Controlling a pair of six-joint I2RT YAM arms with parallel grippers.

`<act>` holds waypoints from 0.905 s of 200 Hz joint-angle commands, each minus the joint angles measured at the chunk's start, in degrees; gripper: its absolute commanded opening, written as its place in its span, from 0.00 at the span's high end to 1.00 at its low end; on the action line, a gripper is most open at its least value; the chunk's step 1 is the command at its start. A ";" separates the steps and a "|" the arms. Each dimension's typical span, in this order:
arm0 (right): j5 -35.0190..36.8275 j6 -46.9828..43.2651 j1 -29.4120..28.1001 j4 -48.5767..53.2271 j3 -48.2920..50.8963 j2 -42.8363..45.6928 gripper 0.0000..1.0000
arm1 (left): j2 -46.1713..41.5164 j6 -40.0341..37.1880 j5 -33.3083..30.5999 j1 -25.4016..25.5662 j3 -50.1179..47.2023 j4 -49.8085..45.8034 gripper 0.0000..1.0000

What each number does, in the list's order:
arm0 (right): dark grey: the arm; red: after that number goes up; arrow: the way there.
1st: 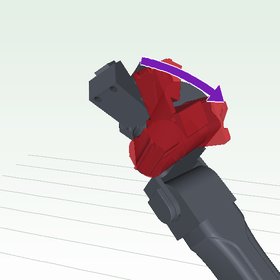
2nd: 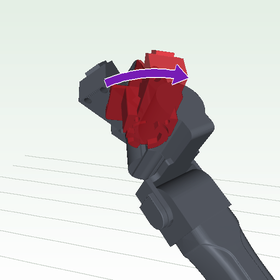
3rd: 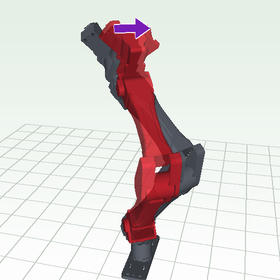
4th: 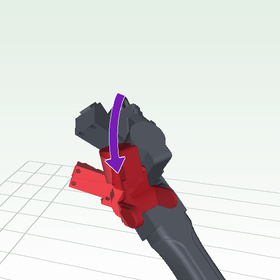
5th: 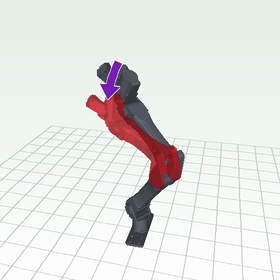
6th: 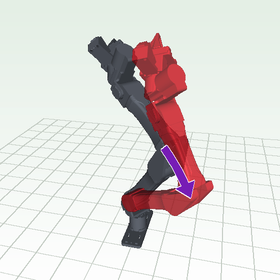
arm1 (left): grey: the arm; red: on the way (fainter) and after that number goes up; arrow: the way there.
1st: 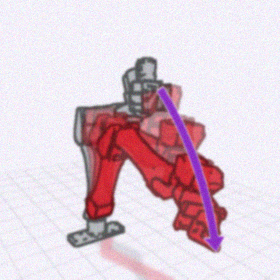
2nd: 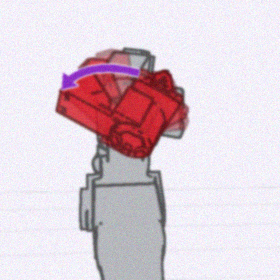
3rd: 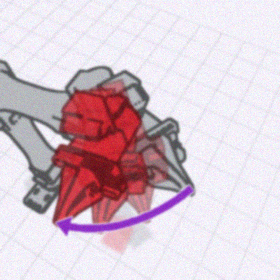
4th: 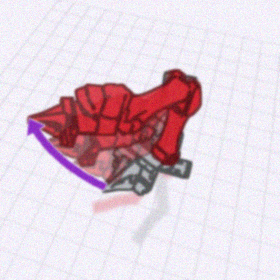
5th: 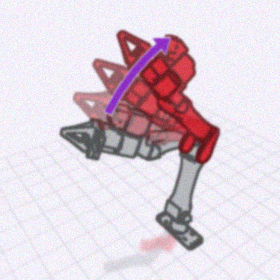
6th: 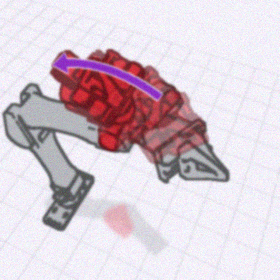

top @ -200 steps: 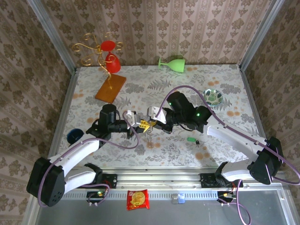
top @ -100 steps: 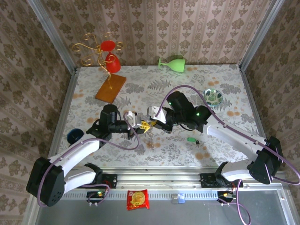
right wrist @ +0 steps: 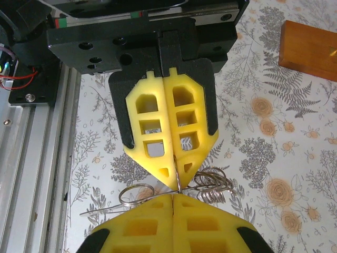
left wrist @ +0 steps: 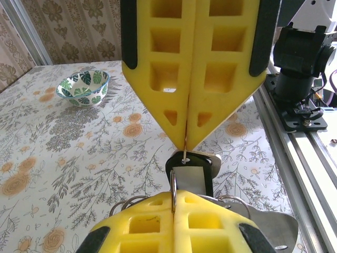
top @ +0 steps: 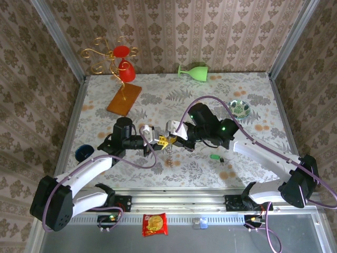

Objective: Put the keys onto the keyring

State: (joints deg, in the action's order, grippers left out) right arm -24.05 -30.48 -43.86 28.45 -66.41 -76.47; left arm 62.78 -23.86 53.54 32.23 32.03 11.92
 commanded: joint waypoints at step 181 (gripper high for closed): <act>2.29 2.08 1.44 -3.74 -0.33 -0.21 1.00 | -2.23 -5.83 -1.93 1.63 1.06 -1.21 1.00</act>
State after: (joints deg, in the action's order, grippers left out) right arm -19.00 -29.54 -43.42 27.18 -67.46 -78.87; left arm 62.28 -28.25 51.75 33.47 32.03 10.17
